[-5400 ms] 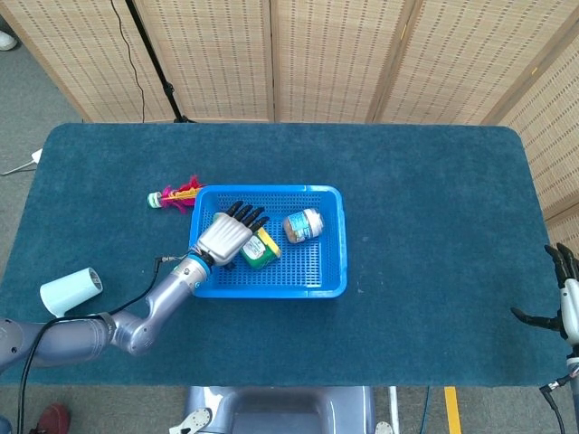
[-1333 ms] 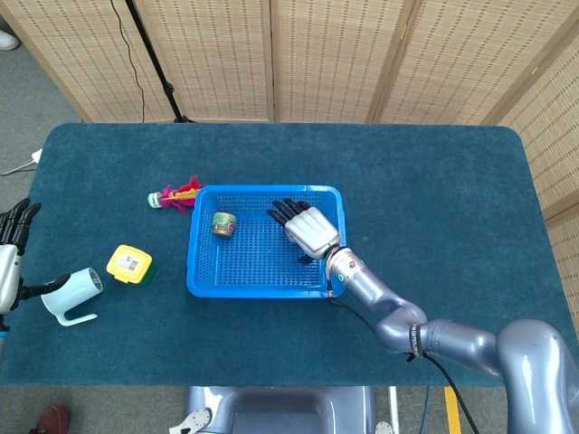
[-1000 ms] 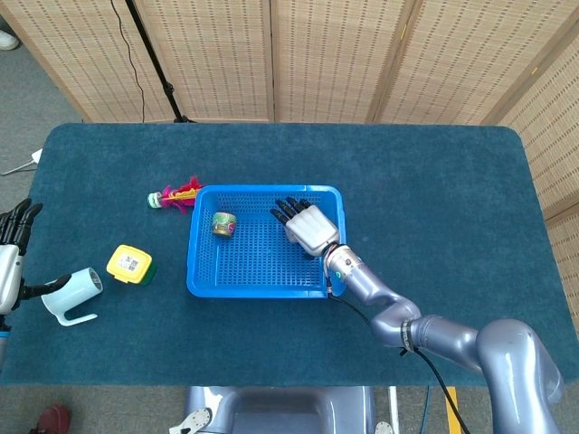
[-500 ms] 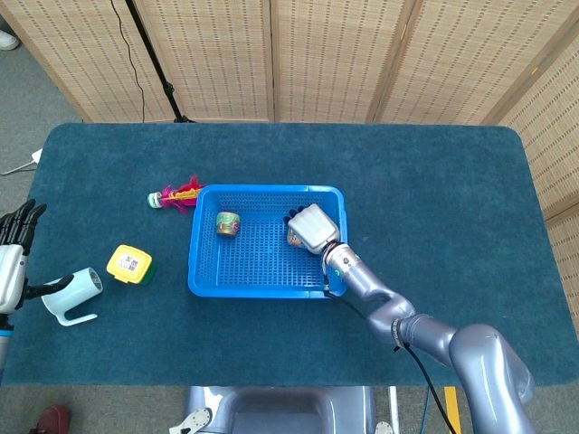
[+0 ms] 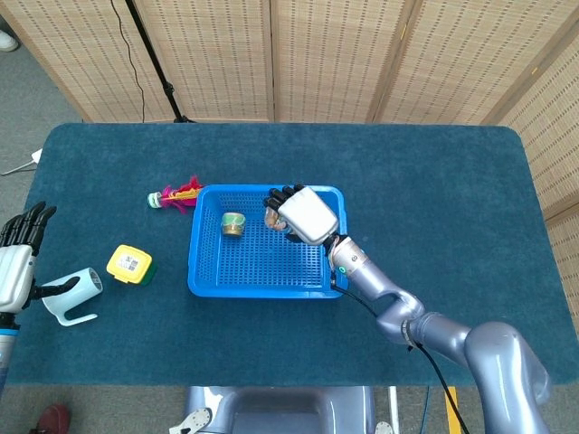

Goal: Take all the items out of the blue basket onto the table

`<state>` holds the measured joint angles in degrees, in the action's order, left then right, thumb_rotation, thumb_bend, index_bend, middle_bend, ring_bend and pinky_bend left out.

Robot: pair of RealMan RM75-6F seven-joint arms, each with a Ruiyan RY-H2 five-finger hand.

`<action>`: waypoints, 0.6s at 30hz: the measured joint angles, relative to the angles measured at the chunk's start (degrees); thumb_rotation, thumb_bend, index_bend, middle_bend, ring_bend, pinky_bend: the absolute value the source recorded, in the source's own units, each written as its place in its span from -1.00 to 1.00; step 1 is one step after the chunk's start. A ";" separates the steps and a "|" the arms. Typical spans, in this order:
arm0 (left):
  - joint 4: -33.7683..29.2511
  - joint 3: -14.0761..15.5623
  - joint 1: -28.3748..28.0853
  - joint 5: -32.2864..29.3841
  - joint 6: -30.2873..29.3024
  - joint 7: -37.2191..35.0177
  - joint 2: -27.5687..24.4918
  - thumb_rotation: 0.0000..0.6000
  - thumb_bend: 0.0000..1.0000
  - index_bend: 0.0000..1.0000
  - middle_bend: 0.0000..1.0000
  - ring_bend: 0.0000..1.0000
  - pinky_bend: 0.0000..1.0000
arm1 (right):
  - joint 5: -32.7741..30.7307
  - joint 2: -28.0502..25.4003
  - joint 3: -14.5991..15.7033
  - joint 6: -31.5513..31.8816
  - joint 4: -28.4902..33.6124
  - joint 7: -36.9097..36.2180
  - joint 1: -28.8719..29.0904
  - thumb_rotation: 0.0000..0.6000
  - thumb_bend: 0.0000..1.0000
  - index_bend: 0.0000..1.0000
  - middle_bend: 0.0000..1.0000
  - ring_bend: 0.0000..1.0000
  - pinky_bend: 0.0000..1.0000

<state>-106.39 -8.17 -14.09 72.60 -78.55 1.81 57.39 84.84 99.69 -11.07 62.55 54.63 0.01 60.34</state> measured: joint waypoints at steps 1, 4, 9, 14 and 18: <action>0.00 0.01 -0.02 0.01 0.06 0.05 0.02 1.00 -0.86 -1.00 -1.00 -1.00 -1.00 | 0.17 -1.77 -0.56 0.94 2.47 0.32 -0.34 1.00 -0.45 0.18 0.16 0.09 0.22; 0.05 0.13 -0.11 0.24 0.42 0.20 0.14 1.00 -0.86 -1.00 -1.00 -1.00 -1.00 | 0.02 -6.98 -1.99 3.61 7.83 1.61 -1.95 1.00 -0.44 0.17 0.16 0.09 0.22; 0.32 0.41 -0.46 0.54 1.55 0.48 0.33 1.00 -0.86 -1.00 -1.00 -1.00 -1.00 | -2.58 -16.38 -3.16 5.73 12.72 2.45 -7.45 1.00 -0.37 0.18 0.17 0.09 0.22; 1.11 0.50 -1.38 1.55 2.62 0.92 1.11 1.00 -0.86 -1.00 -1.00 -1.00 -1.00 | -8.01 -21.87 -2.05 3.83 11.03 -1.21 -14.11 1.00 -0.26 0.19 0.18 0.09 0.22; 2.04 0.49 -2.51 2.20 4.13 1.10 2.20 1.00 -0.86 -1.00 -1.00 -1.00 -1.00 | -9.61 -23.03 0.62 -1.32 7.01 -6.04 -17.32 1.00 -0.24 0.19 0.18 0.09 0.22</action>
<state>-104.35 -7.68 -16.60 74.80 -74.42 2.91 59.59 75.23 76.66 -10.46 61.23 61.64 -6.02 43.03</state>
